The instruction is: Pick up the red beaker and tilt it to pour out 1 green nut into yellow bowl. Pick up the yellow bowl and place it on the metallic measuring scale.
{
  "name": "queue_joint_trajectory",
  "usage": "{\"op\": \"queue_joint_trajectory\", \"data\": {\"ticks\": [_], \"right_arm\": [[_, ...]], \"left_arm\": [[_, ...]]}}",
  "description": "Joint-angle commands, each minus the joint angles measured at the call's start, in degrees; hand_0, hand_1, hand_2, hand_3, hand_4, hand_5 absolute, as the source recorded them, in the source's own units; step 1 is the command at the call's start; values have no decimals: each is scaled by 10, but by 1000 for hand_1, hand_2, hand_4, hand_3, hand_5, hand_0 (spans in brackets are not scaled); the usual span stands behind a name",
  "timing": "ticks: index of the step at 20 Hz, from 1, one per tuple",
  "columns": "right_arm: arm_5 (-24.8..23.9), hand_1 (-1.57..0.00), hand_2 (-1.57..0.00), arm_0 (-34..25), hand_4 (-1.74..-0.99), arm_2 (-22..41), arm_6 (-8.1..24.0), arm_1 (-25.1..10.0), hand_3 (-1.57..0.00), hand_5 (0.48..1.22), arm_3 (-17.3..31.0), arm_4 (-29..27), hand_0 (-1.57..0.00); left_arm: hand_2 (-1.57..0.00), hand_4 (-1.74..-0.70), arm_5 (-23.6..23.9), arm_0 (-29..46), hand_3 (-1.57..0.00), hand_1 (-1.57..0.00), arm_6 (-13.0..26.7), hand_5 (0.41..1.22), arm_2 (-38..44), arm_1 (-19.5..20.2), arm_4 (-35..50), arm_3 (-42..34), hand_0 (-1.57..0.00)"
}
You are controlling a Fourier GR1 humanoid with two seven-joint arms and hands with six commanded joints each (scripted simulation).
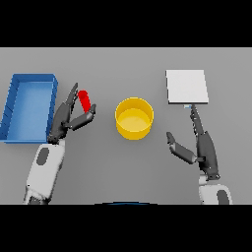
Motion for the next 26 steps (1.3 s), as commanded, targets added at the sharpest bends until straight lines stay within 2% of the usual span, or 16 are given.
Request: {"op": "queue_joint_trajectory", "data": {"ticks": [1, 4, 10, 14, 16, 17, 18, 19, 20, 21, 23, 24, 26], "right_arm": [[-1, 1, 1, 0, -1269, 0, 4, 1, 1, 638, 3, 1, 1], [1, 1, 1, 9, -1272, 1, -4, -2, 1, 644, -6, 0, 1], [4, 1, 1, 4, -1265, -9, 7, -7, 1, 638, -6, -11, 1], [3, 1, 1, 1, -1264, -11, 16, -9, 1, 640, -9, -11, 1], [0, 1, 1, 5, -1261, -7, 9, -8, 1, 641, -6, -3, 1], [-1, 1, 1, 8, -1259, -5, 6, -6, 1, 642, -9, -1, 1], [-3, 1, 1, 7, -1260, -10, 5, -7, 1, 642, -5, -4, 1], [-3, 1, 1, 10, -1258, -10, 0, -9, 1, 644, -10, -3, 1], [-3, 1, 1, 12, -1257, -8, 1, -8, 1, 645, -12, -1, 1], [-4, 1, 1, 4, -1255, -11, 12, -9, 1, 644, -12, -2, 1], [-2, 1, 1, 8, -1254, -11, 7, -6, 1, 645, -7, -8, 1], [-3, 1, 1, 5, -1252, -10, 10, -6, 1, 644, -5, -5, 1], [1, 1, 1, 8, -1254, -14, 5, -8, 1, 644, -7, -12, 1]], "left_arm": [[1, -1287, 5, -9, 1, 1, 1, 685, 1, -2, -4, 13, 1], [1, -1298, 9, -25, 1, 1, -9, 691, 2, -4, -9, 35, 1], [1, -1289, 10, -78, 1, 1, 0, 683, 16, -4, -7, 91, 1], [1, -1329, 6, -98, 1, 1, -33, 695, 30, -9, 4, 132, 1], [0, -1348, 13, -114, 1, 1, -39, 704, 38, -17, 9, 152, 1], [-67, -1378, 21, -117, -31, -26, -55, 724, 43, -24, 12, 162, 1], [-182, -1410, 26, -121, -124, -146, -57, 750, 51, -26, 18, 165, -119], [-364, -1449, 26, -129, -292, -328, -53, 783, 60, -25, 26, 172, -285], [-523, -1448, 35, -133, -547, -481, -46, 871, 61, -29, 23, 179, -441], [-733, -1500, 42, -138, -724, -699, -45, 941, 58, -28, 15, 183, -662], [-1034, -1575, 40, -145, -926, -1013, -54, 1042, 53, -27, 5, 193, -989], [-1142, -1603, 39, -145, -974, -1125, -73, 1078, 48, -27, 2, 198, -1106], [-1296, -1544, 36, -140, -1189, -1285, -75, 1129, 41, -24, -4, 194, -1273]]}}
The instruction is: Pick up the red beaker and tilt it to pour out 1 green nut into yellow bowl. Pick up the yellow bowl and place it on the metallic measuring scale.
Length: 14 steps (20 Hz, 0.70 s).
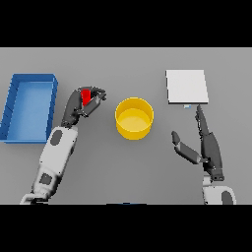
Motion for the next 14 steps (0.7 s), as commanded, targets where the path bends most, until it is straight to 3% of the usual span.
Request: {"op": "queue_joint_trajectory", "data": {"ticks": [1, 2, 3, 9, 10, 14], "right_arm": [[0, 1, 1, -1, -1259, 2, -1, 1, 1, 646, 3, 2, 1], [-1, 1, 1, -1, -1257, 1, -4, 1, 1, 645, 7, 2, 1], [1, 1, 1, -2, -1258, 0, -1, -1, 1, 644, -4, -1, 1], [-4, 1, 1, 3, -1259, 5, 1, 1, 1, 647, -5, 11, 1], [-2, 1, 1, 12, -1259, 3, -13, -4, 1, 649, -4, 9, 1], [-4, 1, 1, -3, -1261, 3, -3, -5, 1, 661, 3, 15, 1]], "left_arm": [[-1351, -1523, -3, 4, -1265, -1343, 4, 1148, 2, -2, 3, -4, -1333], [-1395, -1505, 1, 3, -1326, -1388, 15, 1162, 1, -4, -1, -7, -1380], [-1430, -1552, 9, 2, -1375, -1425, 22, 1159, 1, -9, -1, -9, -1419], [-1534, -1692, 31, 0, -1520, -1533, 15, 1118, 9, -7, 36, -53, -1531], [-1542, -1701, 34, 6, -1530, -1540, 26, 1114, 2, -4, 34, -77, -1539], [-1559, -1725, 28, -2, -1554, -1558, 77, 1117, -60, 21, -11, -132, -1558]]}}
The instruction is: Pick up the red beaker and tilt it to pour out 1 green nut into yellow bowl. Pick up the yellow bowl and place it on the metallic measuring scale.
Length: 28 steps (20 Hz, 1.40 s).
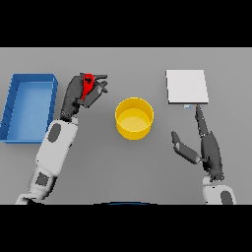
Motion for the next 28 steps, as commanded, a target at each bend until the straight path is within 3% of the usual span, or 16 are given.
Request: {"op": "queue_joint_trajectory", "data": {"ticks": [1, 3, 9, 14, 20, 22, 23, 27, 28], "right_arm": [[1, 1, 1, 7, -1257, 1, -9, -1, 1, 663, -5, 1, 1], [-2, 1, 1, 6, -1256, 5, -1, 1, 1, 671, -7, 8, 1], [-4, 1, 1, 7, -1254, 6, 11, 3, 1, 680, -12, 10, 1], [0, 1, 1, 4, -1255, 12, 24, 8, 1, 689, -21, 10, 1], [-3, 1, 1, 9, -1274, 9, 13, 10, 1, 704, -13, 8, 1], [2, 1, 1, 11, -1284, 9, 13, 7, 1, 705, -20, 3, 1], [3, 1, 1, 10, -1283, 6, 10, 9, 1, 702, -19, -3, 1], [1, 1, 1, 17, -1292, 4, -3, 19, 1, 678, -11, -12, 1], [2, 1, 1, 18, -1294, 1, 0, 18, 1, 672, -7, -16, 1]], "left_arm": [[-1561, -1728, -5, -5, -1558, -1561, 27, 1121, -19, 14, -21, -6, -1561], [-1565, -1733, -20, -15, -1562, -1565, 61, 1125, -52, 34, -50, -17, -1564], [-1566, -1734, -39, -18, -1564, -1566, 116, 1114, -107, 74, -89, -46, -1566], [-1569, -1739, -55, -70, -1569, -1569, 190, 1132, -209, 111, -206, -38, -1569], [-1571, -1740, -99, -134, -1570, -1571, 204, 1190, -306, 149, -305, -13, -1571], [-1571, -1649, -121, -157, -1571, -1571, 191, 1201, -331, 159, -325, -3, -1571], [-1571, -1666, -131, -167, -1571, -1571, 191, 1205, -345, 163, -336, 1, -1571], [-1571, -1701, -196, -211, -1277, -1571, 170, 1215, -407, 175, -370, 7, -1571], [-1571, -1707, -204, -228, -1336, -1571, 163, 1216, -421, 168, -380, 19, -1571]]}}
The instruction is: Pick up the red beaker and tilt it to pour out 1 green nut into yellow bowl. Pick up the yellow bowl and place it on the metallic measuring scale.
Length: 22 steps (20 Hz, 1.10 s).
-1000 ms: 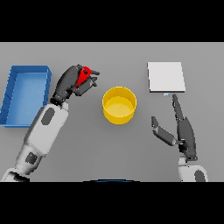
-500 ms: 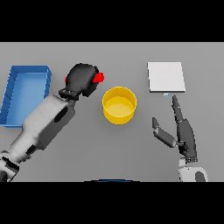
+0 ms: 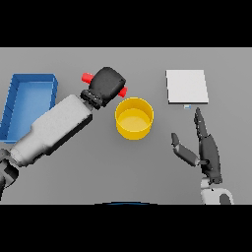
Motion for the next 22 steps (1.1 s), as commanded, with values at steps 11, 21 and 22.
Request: {"op": "queue_joint_trajectory", "data": {"ticks": [11, 21, 22], "right_arm": [[-11, 1, 1, -6, -1286, -1, 2, 12, 1, 618, 11, 2, 1], [-20, 1, 1, -5, -1214, 4, 4, 8, 1, 589, 3, 21, 1], [-19, 1, 1, -6, -1204, 2, 6, 6, 1, 591, 4, 21, 1]], "left_arm": [[-1571, -1738, -62, -102, -1551, -1571, -64, 1221, -159, -6, -93, 64, -1571], [-1571, -1734, -84, -184, -1569, -1571, -107, 1221, -255, -28, -145, 114, -1571], [-1571, -1734, -81, -190, -1569, -1571, -118, 1221, -265, -29, -149, 118, -1571]]}}
